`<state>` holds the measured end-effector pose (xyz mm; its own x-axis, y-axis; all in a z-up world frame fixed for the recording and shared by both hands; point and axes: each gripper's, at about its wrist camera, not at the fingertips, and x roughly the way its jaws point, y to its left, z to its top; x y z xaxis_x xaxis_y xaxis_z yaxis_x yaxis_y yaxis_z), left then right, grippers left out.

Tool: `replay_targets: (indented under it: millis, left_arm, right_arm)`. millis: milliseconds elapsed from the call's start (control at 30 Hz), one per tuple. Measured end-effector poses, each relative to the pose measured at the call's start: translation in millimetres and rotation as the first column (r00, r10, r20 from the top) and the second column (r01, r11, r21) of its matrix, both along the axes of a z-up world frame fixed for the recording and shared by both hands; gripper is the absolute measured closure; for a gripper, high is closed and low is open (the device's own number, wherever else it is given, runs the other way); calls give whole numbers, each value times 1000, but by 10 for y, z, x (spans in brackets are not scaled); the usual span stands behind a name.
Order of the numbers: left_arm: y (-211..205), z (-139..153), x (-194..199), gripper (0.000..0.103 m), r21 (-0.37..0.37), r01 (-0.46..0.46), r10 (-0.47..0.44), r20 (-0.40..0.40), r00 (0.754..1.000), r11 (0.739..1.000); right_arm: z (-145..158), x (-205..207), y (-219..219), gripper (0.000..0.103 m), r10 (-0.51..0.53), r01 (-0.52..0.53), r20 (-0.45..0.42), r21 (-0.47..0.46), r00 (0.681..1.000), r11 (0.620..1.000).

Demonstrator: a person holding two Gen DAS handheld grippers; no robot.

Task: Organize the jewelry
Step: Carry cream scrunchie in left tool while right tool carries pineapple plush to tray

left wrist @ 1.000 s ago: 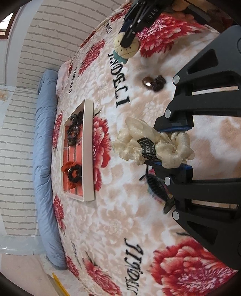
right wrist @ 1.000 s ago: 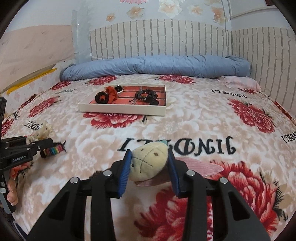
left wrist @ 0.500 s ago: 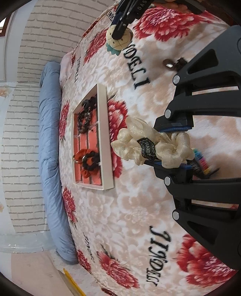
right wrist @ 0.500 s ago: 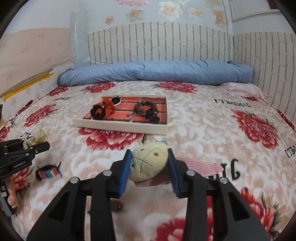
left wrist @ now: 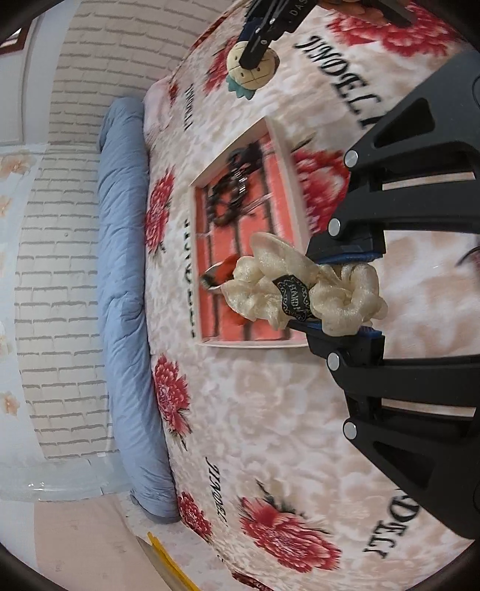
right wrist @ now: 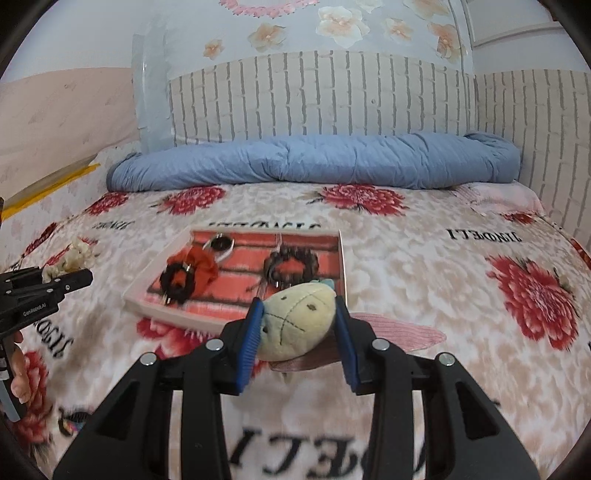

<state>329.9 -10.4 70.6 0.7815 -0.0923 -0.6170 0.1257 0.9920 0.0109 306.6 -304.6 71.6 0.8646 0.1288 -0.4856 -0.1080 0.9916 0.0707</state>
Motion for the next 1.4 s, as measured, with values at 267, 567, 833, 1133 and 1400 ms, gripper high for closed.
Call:
replay_targets:
  millis: [267, 567, 833, 1133, 1400]
  left_arm:
    - [74, -8, 542, 79, -24, -11, 11, 9, 1000, 1000]
    - [-27, -233, 1013, 78, -35, 33, -34, -32, 999, 999]
    - [-72, -594, 1114, 78, -55, 35, -39, -70, 997, 998]
    - [-190, -759, 1111, 75, -5, 48, -48, -76, 996, 999]
    - [-132, -875, 1209, 72, -24, 40, -42, -115, 993, 999]
  right_arm:
    - [28, 532, 33, 64, 5, -6, 23, 48, 1000, 999]
    - [-195, 947, 123, 64, 19, -20, 5, 55, 1000, 998]
    - [-498, 1059, 213, 64, 27, -26, -29, 53, 999, 998]
    - [-632, 1109, 371, 64, 53, -52, -27, 29, 998, 998]
    - [-769, 1226, 342, 64, 16, -16, -65, 4, 998, 1000]
